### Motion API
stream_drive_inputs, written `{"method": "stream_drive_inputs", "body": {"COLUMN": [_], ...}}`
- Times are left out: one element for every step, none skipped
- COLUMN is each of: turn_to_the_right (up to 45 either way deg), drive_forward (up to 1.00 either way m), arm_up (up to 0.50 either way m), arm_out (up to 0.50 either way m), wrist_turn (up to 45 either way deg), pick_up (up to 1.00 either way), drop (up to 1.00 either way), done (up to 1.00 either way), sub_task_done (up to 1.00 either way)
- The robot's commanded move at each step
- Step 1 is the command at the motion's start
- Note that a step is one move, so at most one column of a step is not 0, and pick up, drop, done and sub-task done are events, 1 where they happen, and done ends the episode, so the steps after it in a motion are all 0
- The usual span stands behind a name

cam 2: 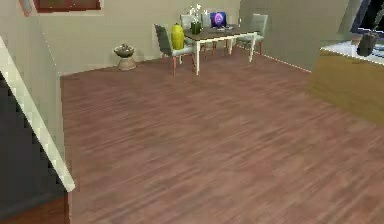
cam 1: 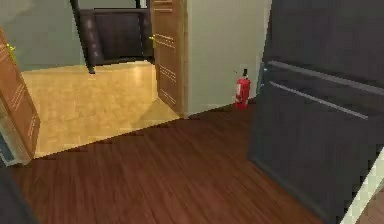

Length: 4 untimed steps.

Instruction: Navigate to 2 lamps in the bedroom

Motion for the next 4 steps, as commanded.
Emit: {"method": "stream_drive_inputs", "body": {"turn_to_the_right": [45.0, 45.0, 15.0, 0.0], "drive_forward": [0.0, 0.0, 0.0, 0.15], "arm_up": [0.0, 0.0, 0.0, 0.0], "arm_out": [0.0, 0.0, 0.0, 0.0], "wrist_turn": [0.0, 0.0, 0.0, 0.0], "pick_up": [0.0, 0.0, 0.0, 0.0], "drop": [0.0, 0.0, 0.0, 0.0], "done": [0.0, 0.0, 0.0, 0.0], "sub_task_done": [0.0, 0.0, 0.0, 0.0]}}
